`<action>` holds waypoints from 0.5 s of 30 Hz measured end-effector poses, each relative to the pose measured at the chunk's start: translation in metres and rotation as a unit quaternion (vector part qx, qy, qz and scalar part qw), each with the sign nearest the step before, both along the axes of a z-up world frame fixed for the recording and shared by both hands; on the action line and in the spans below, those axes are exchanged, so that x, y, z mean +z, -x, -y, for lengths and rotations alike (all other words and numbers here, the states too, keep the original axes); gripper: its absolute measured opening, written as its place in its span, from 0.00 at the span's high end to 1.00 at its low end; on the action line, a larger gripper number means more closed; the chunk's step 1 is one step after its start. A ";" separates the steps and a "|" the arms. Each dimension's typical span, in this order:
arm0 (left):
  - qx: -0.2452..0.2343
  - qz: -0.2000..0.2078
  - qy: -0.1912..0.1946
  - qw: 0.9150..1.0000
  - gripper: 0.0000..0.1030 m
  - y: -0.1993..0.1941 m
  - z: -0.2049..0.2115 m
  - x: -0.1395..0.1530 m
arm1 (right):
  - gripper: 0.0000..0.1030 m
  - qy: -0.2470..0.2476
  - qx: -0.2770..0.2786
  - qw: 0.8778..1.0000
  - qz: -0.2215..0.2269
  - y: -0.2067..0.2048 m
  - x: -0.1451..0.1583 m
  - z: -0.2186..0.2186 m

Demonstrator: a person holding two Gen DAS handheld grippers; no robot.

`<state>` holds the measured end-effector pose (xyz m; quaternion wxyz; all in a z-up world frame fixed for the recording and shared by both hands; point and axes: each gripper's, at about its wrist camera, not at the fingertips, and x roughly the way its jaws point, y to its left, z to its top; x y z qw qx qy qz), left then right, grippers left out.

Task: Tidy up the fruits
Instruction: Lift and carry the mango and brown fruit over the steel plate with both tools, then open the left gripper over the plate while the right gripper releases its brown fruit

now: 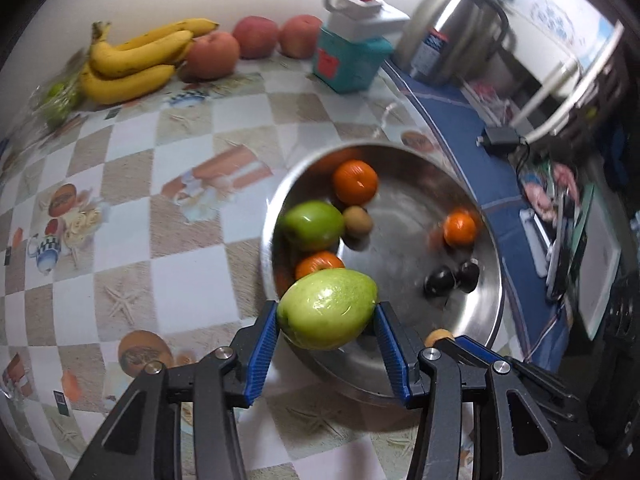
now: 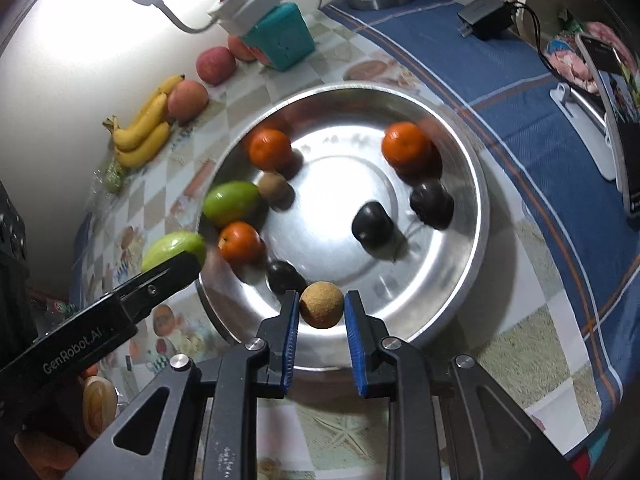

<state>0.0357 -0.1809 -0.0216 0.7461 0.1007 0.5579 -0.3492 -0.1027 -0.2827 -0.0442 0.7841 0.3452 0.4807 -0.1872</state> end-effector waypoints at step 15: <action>0.005 -0.009 -0.013 1.000 0.50 0.007 0.000 -0.013 | 0.75 -0.009 0.002 1.000 -0.018 -0.003 -0.012 -0.002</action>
